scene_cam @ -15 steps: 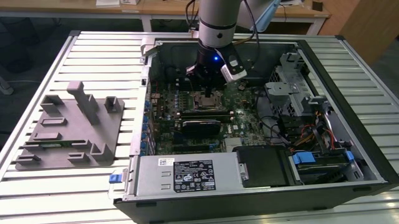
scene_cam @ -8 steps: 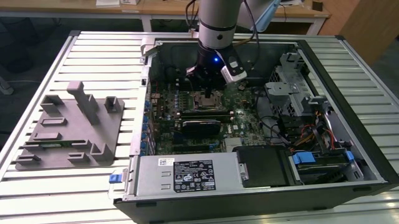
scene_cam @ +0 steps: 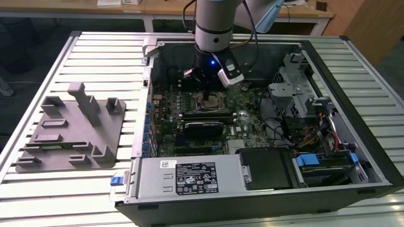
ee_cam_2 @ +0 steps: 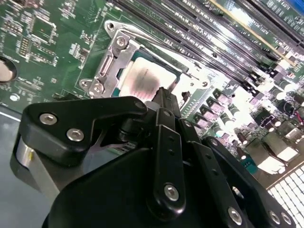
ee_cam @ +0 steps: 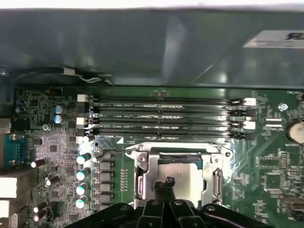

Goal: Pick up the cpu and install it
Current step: 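Close the cpu cover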

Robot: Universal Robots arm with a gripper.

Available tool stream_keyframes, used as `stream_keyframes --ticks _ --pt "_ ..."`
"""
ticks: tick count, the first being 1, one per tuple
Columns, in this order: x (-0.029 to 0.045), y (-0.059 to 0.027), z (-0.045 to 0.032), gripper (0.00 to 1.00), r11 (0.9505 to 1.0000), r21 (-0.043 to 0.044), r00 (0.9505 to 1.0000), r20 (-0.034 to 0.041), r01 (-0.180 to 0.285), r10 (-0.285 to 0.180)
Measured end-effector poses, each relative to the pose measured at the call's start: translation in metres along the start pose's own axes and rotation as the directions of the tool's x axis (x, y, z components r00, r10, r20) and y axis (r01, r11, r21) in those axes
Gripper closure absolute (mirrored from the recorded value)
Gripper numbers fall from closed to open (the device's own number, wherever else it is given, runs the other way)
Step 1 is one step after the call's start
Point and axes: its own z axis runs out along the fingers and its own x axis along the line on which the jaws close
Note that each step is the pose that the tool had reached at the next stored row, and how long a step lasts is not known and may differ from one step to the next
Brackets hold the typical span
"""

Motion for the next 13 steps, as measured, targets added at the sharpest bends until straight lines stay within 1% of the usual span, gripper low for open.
stream_keyframes --ticks 2,8,13 --pt "0.0012 0.0000 0.0020 0.89 1.0000 -0.0032 1.0000 0.0001 0.003 -0.003" --pt "0.0075 0.0000 0.0064 0.89 0.9999 -0.0081 1.0000 0.0002 0.008 -0.008" --pt "0.0131 0.0000 0.0098 0.89 0.9999 -0.0104 0.9999 0.0005 0.011 -0.011"
